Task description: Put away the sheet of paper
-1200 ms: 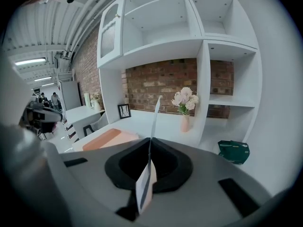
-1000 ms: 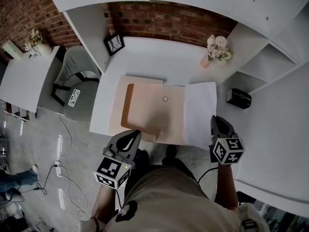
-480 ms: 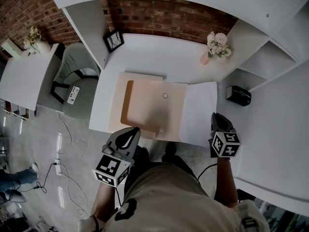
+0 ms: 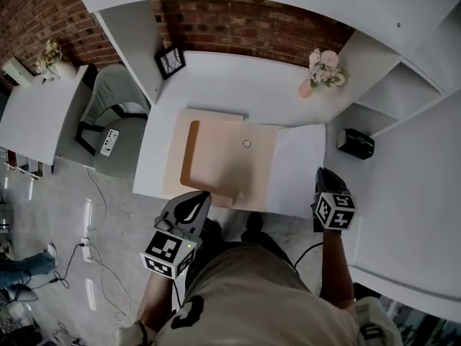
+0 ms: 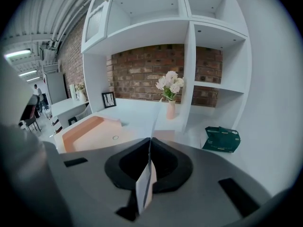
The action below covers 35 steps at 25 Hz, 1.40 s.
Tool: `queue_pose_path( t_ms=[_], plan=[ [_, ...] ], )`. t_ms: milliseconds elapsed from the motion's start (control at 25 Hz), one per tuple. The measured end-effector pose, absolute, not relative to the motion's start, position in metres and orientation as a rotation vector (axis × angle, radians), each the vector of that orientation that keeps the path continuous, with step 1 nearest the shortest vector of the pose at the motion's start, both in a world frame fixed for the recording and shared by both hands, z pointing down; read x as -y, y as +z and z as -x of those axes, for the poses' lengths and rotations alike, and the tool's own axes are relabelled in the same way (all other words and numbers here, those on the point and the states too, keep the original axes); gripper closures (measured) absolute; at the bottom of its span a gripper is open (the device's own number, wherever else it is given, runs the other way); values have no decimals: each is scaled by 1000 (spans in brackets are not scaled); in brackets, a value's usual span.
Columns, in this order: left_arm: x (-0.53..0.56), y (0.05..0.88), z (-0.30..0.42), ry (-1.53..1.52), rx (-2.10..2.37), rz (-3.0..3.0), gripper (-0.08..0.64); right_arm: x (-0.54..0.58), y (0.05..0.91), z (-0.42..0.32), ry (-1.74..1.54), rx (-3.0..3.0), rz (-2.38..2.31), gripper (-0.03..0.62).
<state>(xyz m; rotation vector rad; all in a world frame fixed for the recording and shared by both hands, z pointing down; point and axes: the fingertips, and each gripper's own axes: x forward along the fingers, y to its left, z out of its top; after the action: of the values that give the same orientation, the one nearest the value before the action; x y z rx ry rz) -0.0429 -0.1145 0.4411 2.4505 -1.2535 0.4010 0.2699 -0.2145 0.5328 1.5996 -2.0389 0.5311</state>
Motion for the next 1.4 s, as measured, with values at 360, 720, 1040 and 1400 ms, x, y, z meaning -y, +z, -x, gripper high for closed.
queue_pose_path(
  t_ms=[360, 720, 1040, 1400],
  plan=[
    [118, 441, 40, 408, 1253, -2458, 543, 220, 546, -281, 540, 1993, -1606, 565],
    [117, 442, 34, 433, 1228, -2443, 543, 224, 556, -285, 563, 1979, -1603, 565],
    [123, 439, 34, 417, 1239, -2462, 543, 229, 558, -289, 566, 1965, -1607, 565],
    [124, 440, 37, 410, 1250, -2456, 543, 232, 562, -288, 560, 1958, -1597, 565]
  ],
)
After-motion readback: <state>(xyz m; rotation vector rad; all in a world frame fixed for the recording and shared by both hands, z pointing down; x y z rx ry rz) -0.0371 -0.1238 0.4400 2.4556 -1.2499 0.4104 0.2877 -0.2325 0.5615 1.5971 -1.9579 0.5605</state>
